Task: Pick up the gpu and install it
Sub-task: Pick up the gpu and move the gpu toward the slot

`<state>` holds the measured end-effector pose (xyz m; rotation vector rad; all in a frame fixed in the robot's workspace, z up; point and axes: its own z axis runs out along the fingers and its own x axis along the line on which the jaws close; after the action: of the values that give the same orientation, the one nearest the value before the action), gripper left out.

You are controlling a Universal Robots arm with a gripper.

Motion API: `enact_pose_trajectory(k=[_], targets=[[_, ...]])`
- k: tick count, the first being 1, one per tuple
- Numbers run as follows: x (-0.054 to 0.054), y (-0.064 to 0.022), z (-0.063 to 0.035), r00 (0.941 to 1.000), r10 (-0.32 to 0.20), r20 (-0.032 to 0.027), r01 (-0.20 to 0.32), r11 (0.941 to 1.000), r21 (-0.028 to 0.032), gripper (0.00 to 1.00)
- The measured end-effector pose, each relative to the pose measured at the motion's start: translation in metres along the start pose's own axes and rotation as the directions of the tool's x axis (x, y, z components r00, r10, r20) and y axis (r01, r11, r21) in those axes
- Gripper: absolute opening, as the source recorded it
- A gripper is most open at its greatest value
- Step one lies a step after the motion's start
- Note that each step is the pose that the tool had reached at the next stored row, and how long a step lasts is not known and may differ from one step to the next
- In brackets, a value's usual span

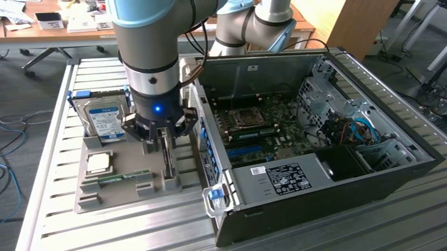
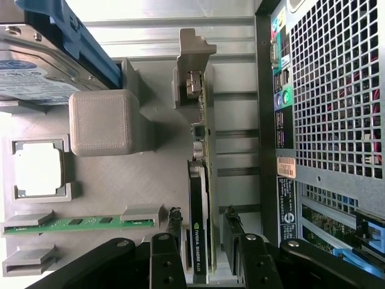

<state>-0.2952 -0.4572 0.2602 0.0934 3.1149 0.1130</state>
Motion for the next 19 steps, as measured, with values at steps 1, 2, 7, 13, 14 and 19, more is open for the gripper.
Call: enact_pose_trajectory(k=[1, 2, 7, 13, 14, 19], targets=[[0.000, 0.0000, 0.0001, 1.0000, 0.000, 0.0000, 0.000, 1.0000, -0.0005, 0.42], [0.000, 0.0000, 0.0002, 1.0000, 0.000, 0.0000, 0.000, 1.0000, -0.0008, 0.42], [0.000, -0.0004, 0.0035, 1.0000, 0.000, -0.0001, 0.000, 1.0000, -0.0010, 0.42], [0.000, -0.0007, 0.0087, 1.0000, 0.000, -0.0001, 0.000, 1.0000, -0.0010, 0.42], [0.000, -0.0008, 0.0095, 1.0000, 0.000, -0.0001, 0.000, 1.0000, -0.0010, 0.42], [0.000, -0.0009, 0.0119, 1.0000, 0.000, -0.0002, 0.000, 1.0000, -0.0009, 0.42]])
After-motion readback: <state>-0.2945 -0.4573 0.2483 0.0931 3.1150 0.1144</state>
